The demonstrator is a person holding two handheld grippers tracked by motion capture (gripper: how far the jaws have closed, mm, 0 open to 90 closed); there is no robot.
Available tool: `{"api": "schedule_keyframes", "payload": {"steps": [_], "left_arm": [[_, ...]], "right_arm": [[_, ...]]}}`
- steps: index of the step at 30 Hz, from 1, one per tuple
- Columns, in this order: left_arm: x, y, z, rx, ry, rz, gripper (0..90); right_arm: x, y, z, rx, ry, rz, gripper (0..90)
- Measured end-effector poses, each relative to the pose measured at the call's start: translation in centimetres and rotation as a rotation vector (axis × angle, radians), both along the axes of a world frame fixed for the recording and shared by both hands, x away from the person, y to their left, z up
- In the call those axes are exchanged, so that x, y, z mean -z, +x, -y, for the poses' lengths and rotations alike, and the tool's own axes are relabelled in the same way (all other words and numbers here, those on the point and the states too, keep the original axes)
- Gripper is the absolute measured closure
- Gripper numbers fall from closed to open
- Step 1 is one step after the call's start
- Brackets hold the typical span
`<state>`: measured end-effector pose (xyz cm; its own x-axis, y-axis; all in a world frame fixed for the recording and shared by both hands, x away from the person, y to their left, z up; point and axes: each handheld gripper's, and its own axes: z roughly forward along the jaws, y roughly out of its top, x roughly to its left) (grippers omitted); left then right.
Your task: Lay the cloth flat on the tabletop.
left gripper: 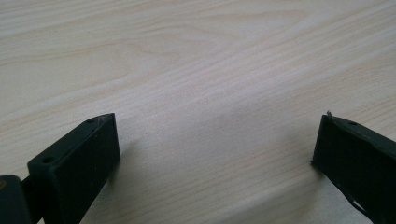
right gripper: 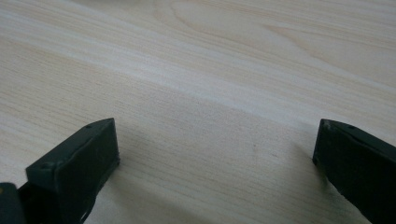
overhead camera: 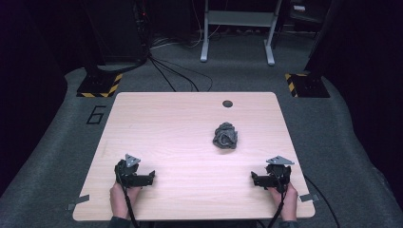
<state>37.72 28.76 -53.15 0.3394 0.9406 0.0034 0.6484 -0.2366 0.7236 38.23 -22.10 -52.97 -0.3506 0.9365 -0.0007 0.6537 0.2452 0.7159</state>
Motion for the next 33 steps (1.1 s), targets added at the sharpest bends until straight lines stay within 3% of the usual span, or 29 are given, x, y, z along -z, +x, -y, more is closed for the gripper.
{"api": "schedule_keyframes", "payload": {"steps": [21, 22, 26, 29, 33], "left_arm": [[0.0, 0.0, 0.0, 0.019, 0.011, -0.006, 0.3], [-0.1, 0.0, -0.1, 0.026, 0.015, -0.018, 0.3], [0.0, 0.0, 0.0, 0.017, 0.011, -0.004, 0.3], [0.0, 0.0, 0.0, 0.021, 0.009, -0.004, 0.3], [0.0, 0.0, 0.0, 0.019, 0.009, -0.002, 0.3]], "right_arm": [[0.0, 0.1, -0.4, 0.022, 0.005, -0.001, 0.0], [-0.1, 0.2, -0.5, 0.021, 0.000, -0.010, 0.0], [-0.2, 0.5, -0.8, 0.010, -0.008, -0.022, 0.0], [-0.4, 0.7, -1.2, -0.008, -0.045, 0.003, 0.0], [-1.2, 1.5, -1.6, -0.052, 0.008, 0.003, 0.0]]}}
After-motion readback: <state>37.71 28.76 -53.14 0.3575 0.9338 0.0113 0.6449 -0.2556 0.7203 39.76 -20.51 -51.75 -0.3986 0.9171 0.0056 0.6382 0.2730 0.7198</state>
